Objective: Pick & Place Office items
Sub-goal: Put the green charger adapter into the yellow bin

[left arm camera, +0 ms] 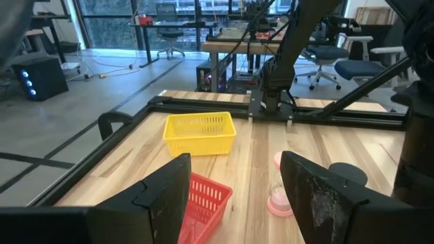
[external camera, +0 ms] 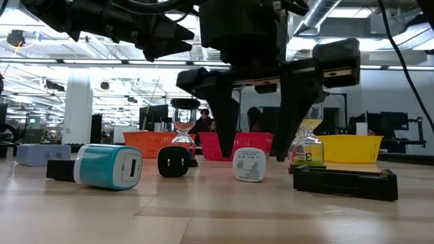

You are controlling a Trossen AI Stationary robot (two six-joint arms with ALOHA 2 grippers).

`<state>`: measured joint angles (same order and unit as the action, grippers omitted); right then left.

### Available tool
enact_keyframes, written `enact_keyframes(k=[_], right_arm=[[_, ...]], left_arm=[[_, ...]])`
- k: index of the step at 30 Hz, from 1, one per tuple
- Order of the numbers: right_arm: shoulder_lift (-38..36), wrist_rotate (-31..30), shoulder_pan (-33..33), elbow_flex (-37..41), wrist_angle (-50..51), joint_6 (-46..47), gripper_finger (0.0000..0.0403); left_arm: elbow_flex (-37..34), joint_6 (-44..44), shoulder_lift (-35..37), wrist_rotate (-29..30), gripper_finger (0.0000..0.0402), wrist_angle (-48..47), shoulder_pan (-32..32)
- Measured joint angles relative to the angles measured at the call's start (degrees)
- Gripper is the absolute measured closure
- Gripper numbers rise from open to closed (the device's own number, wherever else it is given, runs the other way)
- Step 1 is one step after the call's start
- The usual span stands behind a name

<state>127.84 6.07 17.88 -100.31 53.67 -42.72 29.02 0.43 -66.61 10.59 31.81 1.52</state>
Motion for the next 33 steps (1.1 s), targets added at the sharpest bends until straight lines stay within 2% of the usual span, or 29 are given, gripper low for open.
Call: enact_keyframes(k=[8,20,28,33], right_arm=[[0.0,-0.1,-0.4,0.1,-0.8,-0.8,0.0152],[2.6,0.0,-1.2,-0.1,-2.5,-0.8,0.0219],[2.9,0.0,-1.6,0.0,-2.7,-0.3,0.0222],[2.9,0.1,-2.5,0.0,-1.9,3.7,0.0236]], left_arm=[[0.0,0.0,0.0,0.0,0.0179,0.0,0.0],[0.0,0.0,0.0,0.0,0.0179,0.0,0.0],[0.0,0.0,0.0,0.0,0.0179,0.0,0.0],[0.0,0.0,0.0,0.0,0.0179,0.0,0.0]])
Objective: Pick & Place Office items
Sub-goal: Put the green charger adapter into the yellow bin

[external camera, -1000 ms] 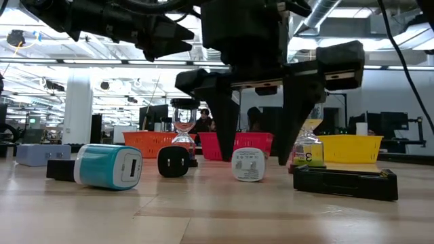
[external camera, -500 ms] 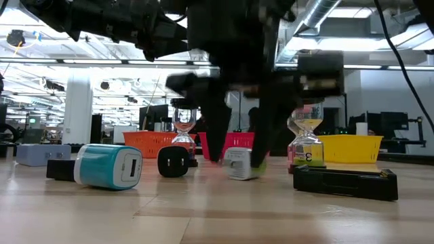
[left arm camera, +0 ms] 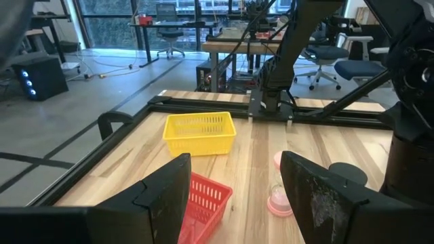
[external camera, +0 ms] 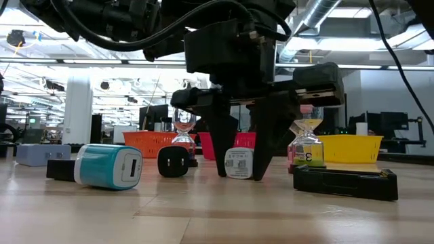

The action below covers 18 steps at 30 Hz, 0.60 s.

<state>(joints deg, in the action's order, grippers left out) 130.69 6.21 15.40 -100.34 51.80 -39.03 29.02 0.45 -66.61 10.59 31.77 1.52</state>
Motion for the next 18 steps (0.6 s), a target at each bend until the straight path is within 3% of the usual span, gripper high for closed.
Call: enact_keyframes(k=[8,18], right_arm=[[0.2,0.0,-0.5,-1.1,2.4,0.7,0.0263],[0.4,-0.4,-2.2,-10.9,12.6,4.0,0.026]], left_arm=[[0.0,0.0,0.0,0.0,0.0179,0.0,0.0],[0.0,0.0,0.0,0.0,0.0179,0.0,0.0]])
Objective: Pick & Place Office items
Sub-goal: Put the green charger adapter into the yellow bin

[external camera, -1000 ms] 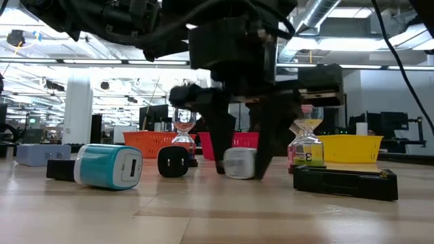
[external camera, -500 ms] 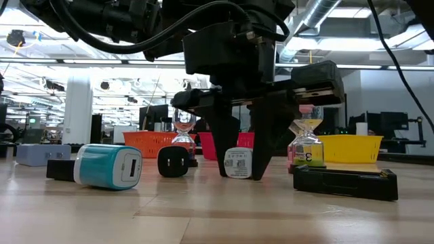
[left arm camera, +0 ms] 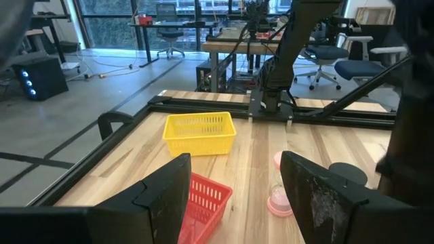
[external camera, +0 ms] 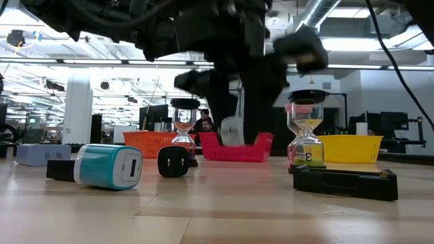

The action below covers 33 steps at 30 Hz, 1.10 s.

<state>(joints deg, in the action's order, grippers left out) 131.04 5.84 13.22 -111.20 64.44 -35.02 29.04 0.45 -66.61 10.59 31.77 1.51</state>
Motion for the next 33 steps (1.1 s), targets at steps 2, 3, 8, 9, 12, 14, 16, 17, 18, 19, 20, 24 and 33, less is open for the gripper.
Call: enact_keyframes(k=[2,3,8,9,12,14,16,17,18,19,20,24,33], right_arm=[[0.0,0.1,-0.8,-2.4,2.8,0.7,0.0265],[0.0,-0.1,-1.3,-3.8,4.9,1.1,0.0267],[-0.2,-6.1,-3.7,-9.9,16.6,5.0,0.0262],[-0.2,-7.7,-4.3,-10.8,19.5,5.7,0.026],[-0.2,-11.1,-6.3,-13.2,26.3,9.2,0.0259],[-1.1,-11.4,-7.8,-13.2,25.3,11.9,0.0263],[-2.7,-10.4,-9.2,-13.2,25.5,11.9,0.0267],[-3.5,-10.4,-9.8,-13.4,25.1,11.3,0.0268],[-4.5,-10.7,-10.3,-13.4,25.1,11.0,0.0267],[-5.3,-11.4,-10.6,-13.3,25.7,11.3,0.0266],[-5.7,-12.3,-11.1,-13.3,25.8,12.1,0.0265],[-9.4,-13.0,-14.0,-13.2,25.6,15.6,0.0257],[-18.8,-13.2,-20.7,-10.4,25.5,23.5,0.0265]], left_arm=[[0.0,0.0,0.0,0.0,0.0179,0.0,0.0],[0.0,0.0,0.0,0.0,0.0179,0.0,0.0],[0.0,0.0,0.0,0.0,0.0179,0.0,0.0],[0.0,0.0,0.0,0.0,0.0179,0.0,0.0],[0.0,0.0,0.0,0.0,0.0179,0.0,0.0],[0.0,0.0,0.0,0.0,0.0179,0.0,0.0],[0.0,0.0,0.0,0.0,0.0179,0.0,0.0],[0.0,0.0,0.0,0.0,0.0179,0.0,0.0],[0.0,0.0,0.0,0.0,0.0179,0.0,0.0],[0.0,0.0,0.0,0.0,0.0179,0.0,0.0],[0.0,0.0,0.0,0.0,0.0179,0.0,0.0],[0.0,0.0,0.0,0.0,0.0179,-0.1,-0.1],[0.0,0.0,0.0,0.0,0.0179,-0.1,-2.0]])
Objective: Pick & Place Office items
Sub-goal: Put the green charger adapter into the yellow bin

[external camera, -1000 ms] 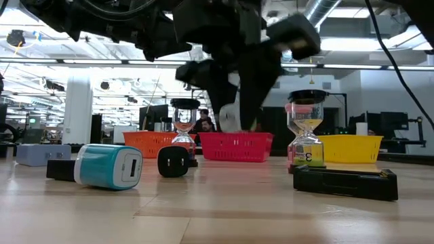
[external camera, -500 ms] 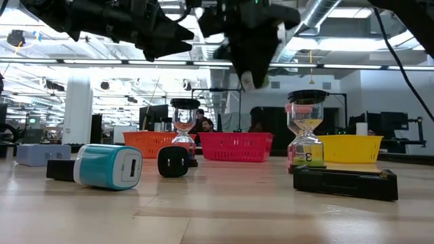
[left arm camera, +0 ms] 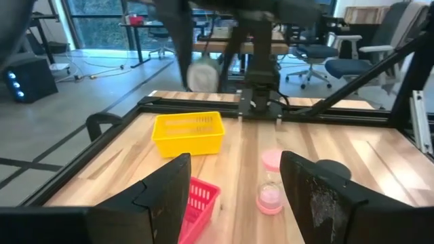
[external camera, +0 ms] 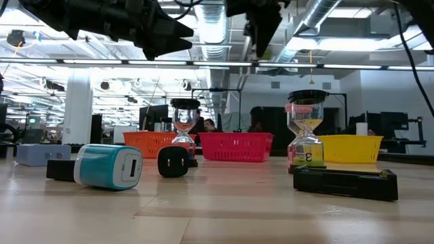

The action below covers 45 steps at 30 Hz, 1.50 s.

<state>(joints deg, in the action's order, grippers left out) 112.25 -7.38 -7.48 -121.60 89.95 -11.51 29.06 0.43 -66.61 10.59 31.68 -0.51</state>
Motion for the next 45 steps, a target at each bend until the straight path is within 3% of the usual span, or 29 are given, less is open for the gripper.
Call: enact_keyframes(k=[9,15,21,32,45], right_arm=[[-15.8,-0.1,-4.8,19.1,-1.2,5.1,0.0259],[-26.8,-0.2,-8.6,38.2,-11.3,6.1,0.0264],[-33.4,-0.2,-13.8,53.4,-20.4,5.7,0.0255],[-35.1,-0.2,-22.6,69.1,-38.9,5.8,0.0254],[-35.1,-0.2,-29.1,80.7,-56.7,18.6,0.0263]], left_arm=[[0.0,0.0,0.0,0.0,0.0179,0.0,-2.1],[0.0,0.0,0.0,0.0,0.0179,0.0,-2.5],[0.0,0.0,0.0,0.0,0.0179,0.1,-2.5],[0.0,-0.1,0.0,0.0,0.0179,0.2,-2.4],[0.0,-0.1,0.0,0.0,0.0179,0.5,-2.4]])
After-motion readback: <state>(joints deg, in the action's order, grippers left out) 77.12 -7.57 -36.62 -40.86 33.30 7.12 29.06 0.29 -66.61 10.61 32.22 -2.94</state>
